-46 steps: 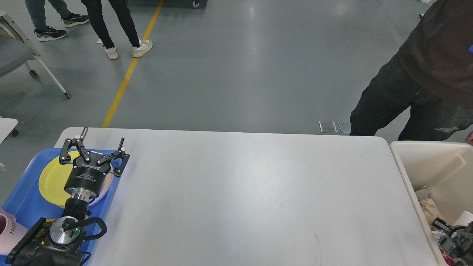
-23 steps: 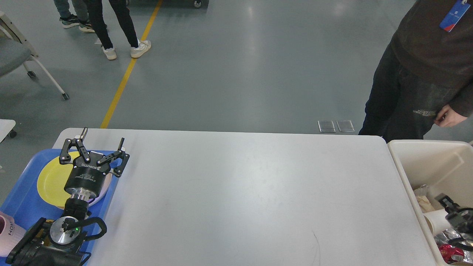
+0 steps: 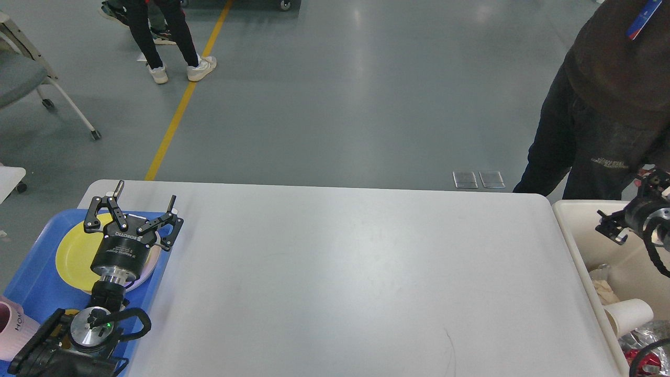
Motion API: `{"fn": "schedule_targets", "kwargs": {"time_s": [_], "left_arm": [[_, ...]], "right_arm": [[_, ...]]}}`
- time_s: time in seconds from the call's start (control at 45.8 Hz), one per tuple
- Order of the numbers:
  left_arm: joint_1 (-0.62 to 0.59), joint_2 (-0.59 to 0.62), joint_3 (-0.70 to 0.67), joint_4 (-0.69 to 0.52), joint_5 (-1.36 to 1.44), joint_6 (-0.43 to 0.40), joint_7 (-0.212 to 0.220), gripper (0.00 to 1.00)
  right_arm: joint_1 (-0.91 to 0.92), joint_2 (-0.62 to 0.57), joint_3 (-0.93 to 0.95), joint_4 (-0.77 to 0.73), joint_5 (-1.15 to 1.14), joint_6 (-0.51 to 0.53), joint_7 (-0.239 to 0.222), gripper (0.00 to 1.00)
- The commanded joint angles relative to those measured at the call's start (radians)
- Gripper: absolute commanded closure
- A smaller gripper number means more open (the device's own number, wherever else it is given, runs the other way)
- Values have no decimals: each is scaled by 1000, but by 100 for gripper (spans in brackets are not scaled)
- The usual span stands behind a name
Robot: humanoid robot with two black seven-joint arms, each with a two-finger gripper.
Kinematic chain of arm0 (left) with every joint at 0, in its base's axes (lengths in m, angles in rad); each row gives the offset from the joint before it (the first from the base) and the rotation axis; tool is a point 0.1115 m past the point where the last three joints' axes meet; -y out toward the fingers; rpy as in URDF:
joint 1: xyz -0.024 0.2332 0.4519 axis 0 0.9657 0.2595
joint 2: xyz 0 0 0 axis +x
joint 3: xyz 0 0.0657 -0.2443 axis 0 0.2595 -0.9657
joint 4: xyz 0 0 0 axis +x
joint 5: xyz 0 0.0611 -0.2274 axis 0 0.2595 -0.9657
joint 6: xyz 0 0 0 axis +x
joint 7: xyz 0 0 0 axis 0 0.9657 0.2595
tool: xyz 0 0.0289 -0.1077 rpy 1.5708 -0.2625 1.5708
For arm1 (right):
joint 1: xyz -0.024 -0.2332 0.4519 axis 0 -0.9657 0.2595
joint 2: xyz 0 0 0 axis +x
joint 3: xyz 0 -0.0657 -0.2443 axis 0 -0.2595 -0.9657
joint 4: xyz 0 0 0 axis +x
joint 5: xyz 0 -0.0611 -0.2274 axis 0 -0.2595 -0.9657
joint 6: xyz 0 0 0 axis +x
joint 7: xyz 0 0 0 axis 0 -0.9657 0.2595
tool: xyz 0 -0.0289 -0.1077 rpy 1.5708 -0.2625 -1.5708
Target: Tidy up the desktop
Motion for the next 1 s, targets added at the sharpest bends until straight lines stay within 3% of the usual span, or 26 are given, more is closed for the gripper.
{"fn": "schedule_targets", "kwargs": {"time_s": [0.0,0.131,0.306,0.393,0.459,0.546,0.983], "left_arm": [[0,0,0,0,0,0,0,3],[0,0,0,0,0,0,0,3],[0,0,0,0,0,0,0,3],[0,0,0,0,0,0,0,3],[0,0,0,0,0,0,0,3],[0,0,0,0,0,0,0,3],[0,0,0,0,0,0,0,3]], "right_arm": [[-137,15,213,183,-5,25,79,0],[-209,52,238,302,-25,92,208,0],[-270,170,244,352,-164,122,467,0],[-302,216,264,359,-275,120,559,0],[-330,253,277,366,-331,119,604,0],[-350,276,290,374,-338,117,628,0],[-353,310,291,362,-335,115,627,0]]}}
